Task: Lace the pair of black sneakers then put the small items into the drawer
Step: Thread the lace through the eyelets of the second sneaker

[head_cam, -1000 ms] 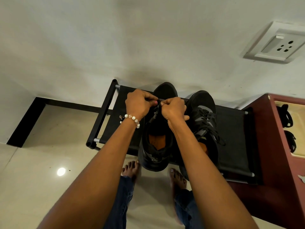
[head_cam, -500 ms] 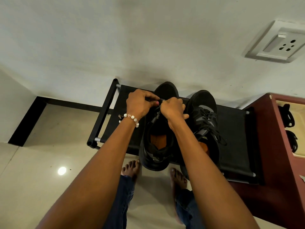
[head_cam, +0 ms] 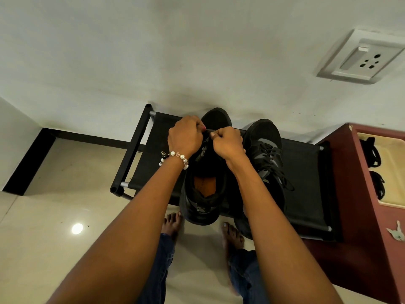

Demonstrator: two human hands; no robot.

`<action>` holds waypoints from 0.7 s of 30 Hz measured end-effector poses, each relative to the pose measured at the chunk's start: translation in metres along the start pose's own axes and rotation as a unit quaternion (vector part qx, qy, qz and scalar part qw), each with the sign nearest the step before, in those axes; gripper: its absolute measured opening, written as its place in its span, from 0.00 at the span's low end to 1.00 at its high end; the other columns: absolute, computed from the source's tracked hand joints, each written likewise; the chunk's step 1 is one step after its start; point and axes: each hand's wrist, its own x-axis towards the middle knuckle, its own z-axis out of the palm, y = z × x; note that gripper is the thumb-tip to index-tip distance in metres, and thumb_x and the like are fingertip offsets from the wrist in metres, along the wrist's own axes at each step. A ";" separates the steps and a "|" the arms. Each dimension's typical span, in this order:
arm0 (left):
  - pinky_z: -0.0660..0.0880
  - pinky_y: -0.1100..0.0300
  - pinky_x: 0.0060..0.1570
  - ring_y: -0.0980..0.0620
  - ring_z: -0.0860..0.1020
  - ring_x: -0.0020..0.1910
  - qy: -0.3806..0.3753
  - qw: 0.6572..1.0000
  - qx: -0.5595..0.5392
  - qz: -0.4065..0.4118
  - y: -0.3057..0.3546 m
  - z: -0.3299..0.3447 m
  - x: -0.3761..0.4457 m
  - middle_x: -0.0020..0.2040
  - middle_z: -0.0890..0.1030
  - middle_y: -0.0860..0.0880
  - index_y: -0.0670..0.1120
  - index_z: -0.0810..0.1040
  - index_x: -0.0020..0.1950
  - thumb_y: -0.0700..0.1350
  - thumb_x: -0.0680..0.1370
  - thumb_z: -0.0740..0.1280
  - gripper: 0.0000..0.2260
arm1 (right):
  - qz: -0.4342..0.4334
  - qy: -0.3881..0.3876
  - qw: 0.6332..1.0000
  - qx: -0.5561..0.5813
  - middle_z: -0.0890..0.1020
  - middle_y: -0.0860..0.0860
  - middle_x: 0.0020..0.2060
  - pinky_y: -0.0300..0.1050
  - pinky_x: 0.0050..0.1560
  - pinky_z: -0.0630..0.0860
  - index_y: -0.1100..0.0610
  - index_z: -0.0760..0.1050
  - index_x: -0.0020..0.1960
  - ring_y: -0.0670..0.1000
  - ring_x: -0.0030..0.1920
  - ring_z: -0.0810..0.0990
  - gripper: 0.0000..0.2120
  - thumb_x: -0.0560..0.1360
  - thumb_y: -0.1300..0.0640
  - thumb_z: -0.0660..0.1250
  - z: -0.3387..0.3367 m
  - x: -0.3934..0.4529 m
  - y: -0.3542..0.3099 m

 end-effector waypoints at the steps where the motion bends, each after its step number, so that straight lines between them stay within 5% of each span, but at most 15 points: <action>1: 0.69 0.57 0.45 0.48 0.79 0.50 -0.007 1.000 -0.021 -0.017 -0.002 -0.001 0.003 0.51 0.81 0.49 0.46 0.78 0.46 0.41 0.79 0.62 0.06 | -0.005 -0.003 1.000 0.008 0.77 0.60 0.57 0.64 0.58 0.71 0.53 0.74 0.34 0.65 0.59 0.74 0.16 0.78 0.50 0.64 0.001 0.003 0.003; 3: 0.77 0.51 0.48 0.45 0.80 0.48 -0.004 0.986 -0.141 -0.084 -0.003 -0.008 0.008 0.50 0.81 0.45 0.45 0.76 0.47 0.38 0.79 0.59 0.07 | -0.011 -0.007 1.000 0.009 0.78 0.61 0.56 0.66 0.56 0.73 0.51 0.74 0.31 0.67 0.59 0.76 0.16 0.77 0.51 0.65 0.002 0.007 0.007; 5: 0.80 0.48 0.50 0.45 0.82 0.44 0.017 0.931 -0.323 -0.170 0.001 -0.023 0.011 0.48 0.82 0.44 0.47 0.73 0.44 0.37 0.80 0.56 0.10 | -0.014 -0.017 1.000 0.000 0.77 0.60 0.58 0.67 0.60 0.70 0.51 0.75 0.34 0.66 0.60 0.74 0.14 0.79 0.52 0.65 -0.002 0.000 0.003; 6: 0.80 0.49 0.49 0.45 0.82 0.42 0.029 0.875 -0.436 -0.209 0.005 -0.033 0.012 0.46 0.82 0.44 0.47 0.71 0.44 0.37 0.81 0.54 0.11 | -0.017 -0.019 1.000 -0.006 0.76 0.59 0.60 0.66 0.61 0.67 0.50 0.76 0.37 0.65 0.62 0.72 0.13 0.80 0.52 0.64 -0.006 -0.004 0.000; 9: 0.81 0.50 0.41 0.46 0.79 0.31 0.105 0.618 -0.739 -0.248 0.006 -0.069 0.017 0.34 0.78 0.46 0.46 0.69 0.43 0.38 0.83 0.53 0.12 | -0.030 -0.011 0.999 -0.017 0.74 0.58 0.62 0.64 0.61 0.61 0.52 0.77 0.42 0.63 0.64 0.69 0.10 0.81 0.53 0.62 -0.012 -0.008 -0.002; 10: 0.79 0.54 0.36 0.49 0.75 0.27 0.137 0.569 -0.774 -0.241 0.001 -0.078 0.018 0.31 0.76 0.48 0.47 0.70 0.42 0.38 0.83 0.54 0.12 | -0.034 -0.010 0.999 -0.023 0.73 0.58 0.62 0.63 0.60 0.61 0.53 0.77 0.44 0.63 0.65 0.69 0.09 0.81 0.53 0.62 -0.013 -0.008 -0.002; 11: 0.74 0.58 0.32 0.52 0.70 0.25 0.162 0.572 -0.769 -0.235 -0.005 -0.082 0.020 0.30 0.74 0.49 0.47 0.70 0.42 0.39 0.82 0.55 0.11 | -0.039 -0.011 0.999 -0.032 0.71 0.58 0.63 0.62 0.60 0.61 0.54 0.78 0.47 0.63 0.66 0.68 0.09 0.81 0.53 0.61 -0.014 -0.009 -0.002; 12: 0.69 0.61 0.30 0.53 0.67 0.25 0.179 0.621 -0.730 -0.224 -0.009 -0.084 0.020 0.30 0.73 0.50 0.48 0.71 0.42 0.38 0.81 0.57 0.10 | -0.045 -0.013 0.998 -0.045 0.69 0.58 0.64 0.62 0.61 0.61 0.56 0.78 0.51 0.63 0.66 0.66 0.10 0.82 0.53 0.60 -0.015 -0.010 -0.002; 15: 0.68 0.61 0.36 0.56 0.73 0.33 0.125 0.924 -0.347 -0.105 -0.011 -0.072 0.015 0.36 0.76 0.53 0.49 0.78 0.46 0.40 0.77 0.63 0.06 | -0.053 -0.008 0.996 -0.070 0.66 0.59 0.66 0.62 0.63 0.61 0.57 0.78 0.58 0.63 0.68 0.65 0.13 0.82 0.52 0.59 -0.016 -0.012 -0.003; 16: 0.70 0.62 0.42 0.56 0.75 0.39 0.054 0.977 -0.202 -0.044 -0.009 -0.065 0.013 0.40 0.79 0.53 0.50 0.80 0.49 0.43 0.76 0.67 0.04 | -0.053 -0.007 0.996 -0.072 0.66 0.58 0.66 0.63 0.63 0.61 0.57 0.78 0.58 0.62 0.68 0.65 0.13 0.82 0.52 0.59 -0.016 -0.013 -0.003; 18: 0.70 0.63 0.50 0.54 0.78 0.46 -0.088 0.996 0.000 0.034 -0.007 -0.051 0.009 0.45 0.82 0.51 0.46 0.84 0.52 0.47 0.75 0.71 0.08 | -0.052 -0.005 0.996 -0.072 0.66 0.58 0.66 0.63 0.63 0.61 0.56 0.79 0.58 0.62 0.68 0.64 0.13 0.82 0.51 0.59 -0.016 -0.013 -0.003; 21: 0.71 0.60 0.51 0.50 0.80 0.47 -0.135 0.990 0.043 0.029 -0.002 -0.047 0.007 0.45 0.84 0.46 0.43 0.85 0.48 0.47 0.75 0.72 0.09 | -0.049 -0.007 0.996 -0.069 0.67 0.58 0.65 0.63 0.63 0.61 0.56 0.79 0.56 0.62 0.68 0.65 0.12 0.82 0.51 0.60 -0.016 -0.013 -0.004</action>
